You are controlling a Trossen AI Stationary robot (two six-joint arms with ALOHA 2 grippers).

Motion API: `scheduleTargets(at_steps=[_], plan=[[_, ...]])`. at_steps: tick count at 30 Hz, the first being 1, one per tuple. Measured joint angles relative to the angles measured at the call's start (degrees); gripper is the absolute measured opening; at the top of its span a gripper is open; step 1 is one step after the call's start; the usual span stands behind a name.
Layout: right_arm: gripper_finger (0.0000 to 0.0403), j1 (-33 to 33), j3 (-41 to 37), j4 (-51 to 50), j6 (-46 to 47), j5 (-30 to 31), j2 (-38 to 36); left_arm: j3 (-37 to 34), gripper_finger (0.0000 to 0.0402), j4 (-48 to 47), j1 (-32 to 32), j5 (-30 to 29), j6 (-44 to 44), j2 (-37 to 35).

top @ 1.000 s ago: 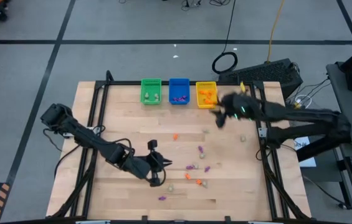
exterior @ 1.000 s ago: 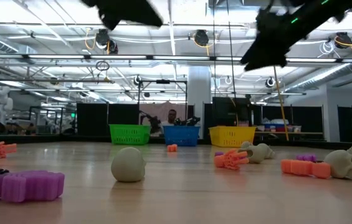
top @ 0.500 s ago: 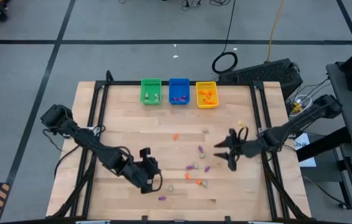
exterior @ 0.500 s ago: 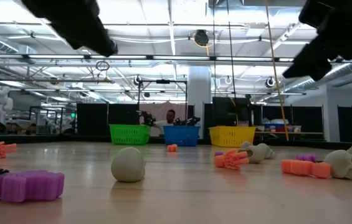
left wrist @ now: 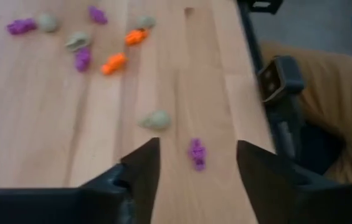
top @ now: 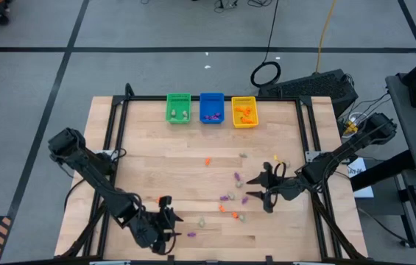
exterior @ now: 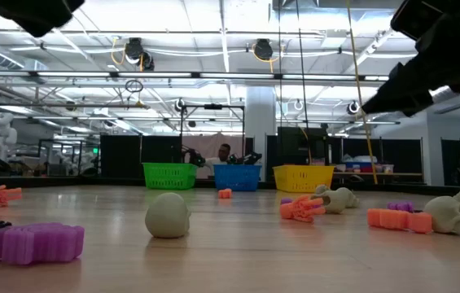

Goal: Sort Halloween decoration
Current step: Put the purple skeleton toy into the blue bin

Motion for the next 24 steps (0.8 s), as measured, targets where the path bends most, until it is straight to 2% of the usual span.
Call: scheduleTargets(at_steps=[5, 13, 24], plan=[[0.0171, 0.01, 0.00, 3.63, -2.80, 0.79, 0.31, 0.00, 0.0245, 3.18, -1.83, -0.44, 0.02, 4.20], [0.0171, 0.37, 0.00, 4.16, -4.20, 3.23, 0.35, 0.00, 0.0247, 8.65, -1.25, -0.41, 1.94, 10.29], [0.0171, 0.37, 0.00, 4.53, -4.40, 3.23, 0.35, 0.00, 0.0247, 15.54, -1.19, 2.55, 4.56, 17.09]])
